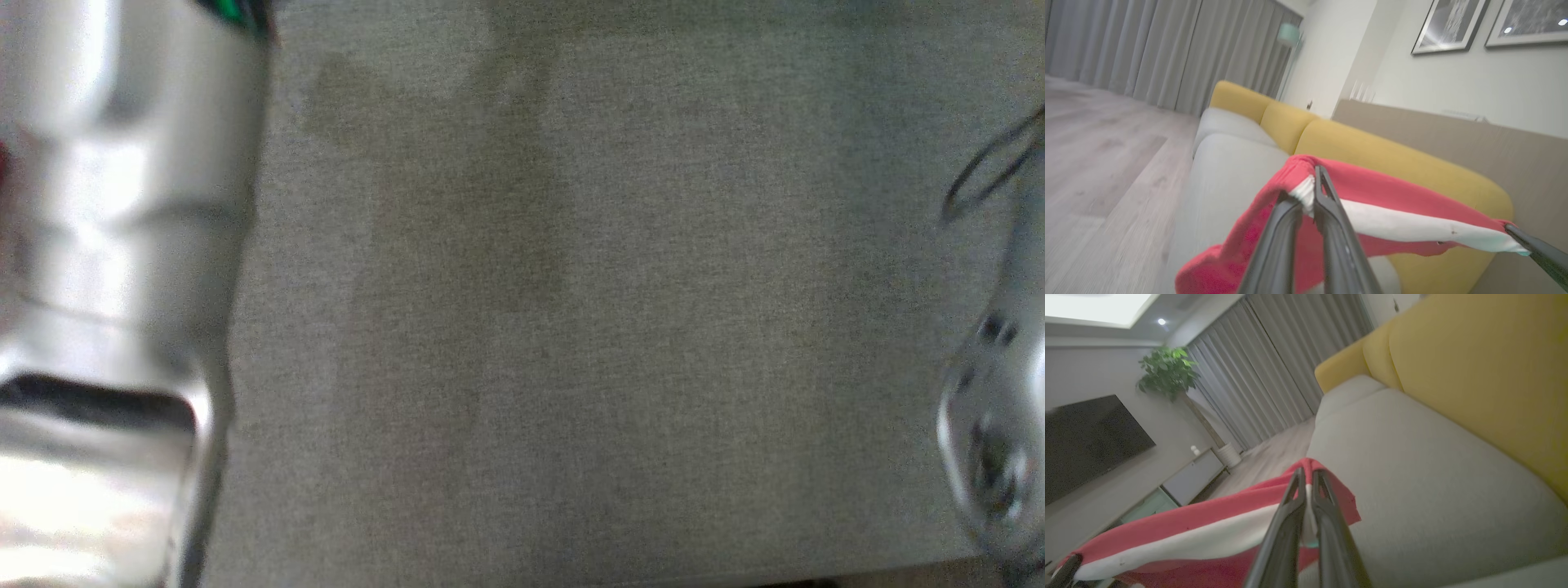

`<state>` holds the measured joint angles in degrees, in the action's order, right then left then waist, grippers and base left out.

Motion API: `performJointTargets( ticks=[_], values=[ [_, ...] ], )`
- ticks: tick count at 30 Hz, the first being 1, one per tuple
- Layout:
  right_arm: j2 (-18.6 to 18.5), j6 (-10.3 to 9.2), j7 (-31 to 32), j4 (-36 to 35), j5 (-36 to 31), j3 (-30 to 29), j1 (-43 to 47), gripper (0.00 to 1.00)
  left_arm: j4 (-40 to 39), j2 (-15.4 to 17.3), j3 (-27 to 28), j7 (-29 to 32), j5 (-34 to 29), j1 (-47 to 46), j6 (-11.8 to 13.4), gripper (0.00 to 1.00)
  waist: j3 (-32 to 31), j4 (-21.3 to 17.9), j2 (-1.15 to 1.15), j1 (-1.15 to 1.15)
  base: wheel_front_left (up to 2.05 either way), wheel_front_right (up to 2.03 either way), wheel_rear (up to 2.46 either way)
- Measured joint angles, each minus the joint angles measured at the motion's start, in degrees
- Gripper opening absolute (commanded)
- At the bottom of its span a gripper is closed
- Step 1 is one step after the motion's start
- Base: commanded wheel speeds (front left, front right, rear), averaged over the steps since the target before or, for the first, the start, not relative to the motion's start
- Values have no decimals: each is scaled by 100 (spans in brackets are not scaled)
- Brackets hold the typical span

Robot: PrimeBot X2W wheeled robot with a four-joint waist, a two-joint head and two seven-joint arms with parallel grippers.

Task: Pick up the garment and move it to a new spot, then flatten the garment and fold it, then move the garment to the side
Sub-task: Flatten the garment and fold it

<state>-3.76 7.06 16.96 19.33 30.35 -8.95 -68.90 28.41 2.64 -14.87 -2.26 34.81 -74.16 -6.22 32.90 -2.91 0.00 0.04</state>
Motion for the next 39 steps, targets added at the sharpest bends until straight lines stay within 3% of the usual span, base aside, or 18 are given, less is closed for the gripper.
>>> performJointTargets(
  ticks=[5, 7, 8, 13, 20, 25, 28, 31, 39],
  values=[
    [-203, -1, 51, -232, 250, 325, 1772, 0, -16, 71, -711, -241, 170, 1497, -92, 0, -192, 16, 0, -7, 0, 0, 0],
    [-470, -1, 181, -590, 478, 404, 2860, 0, -456, 201, -1084, -277, 493, 2615, -93, 0, -362, 0, 0, -4, 0, 0, 0],
    [-470, -1, 181, -590, 478, 404, 2860, 0, -456, 201, -1084, -277, 493, 2615, -93, 0, -362, 0, 0, -4, 0, 0, 0],
    [-659, -1, 356, -1472, 616, 477, 4565, 0, -1510, 514, -1432, -149, 809, 4604, -54, 0, -791, -25, 0, -6, 0, 0, 0],
    [-722, -1, 955, -2937, 703, -113, 7096, 0, -3312, 797, -1944, 190, 1010, 7124, 662, 0, -1499, 34, 1, -7, 0, 0, 0],
    [-375, 0, 1512, -3969, 888, -687, 8384, 0, -4224, 877, -2123, 425, 1217, 7915, 985, 0, -1684, 268, 1, -5, 0, 0, 0],
    [-292, 0, 1793, -4244, 947, -890, 8220, 0, -4467, 823, -2132, 575, 1438, 7911, 1050, 0, -1624, 352, 1, -5, 0, 0, 0],
    [-299, 0, 2156, -4199, 943, -898, 7502, 0, -4448, 784, -2109, 773, 1484, 7654, 1101, 0, -1485, 415, 1, -4, 0, 0, 0],
    [-486, 0, 3081, -3193, 624, -836, 4845, 0, -4103, 182, -1934, 1246, 1958, 5998, 1310, 0, -872, 760, 0, -2, 0, 0, 0]
  ],
)
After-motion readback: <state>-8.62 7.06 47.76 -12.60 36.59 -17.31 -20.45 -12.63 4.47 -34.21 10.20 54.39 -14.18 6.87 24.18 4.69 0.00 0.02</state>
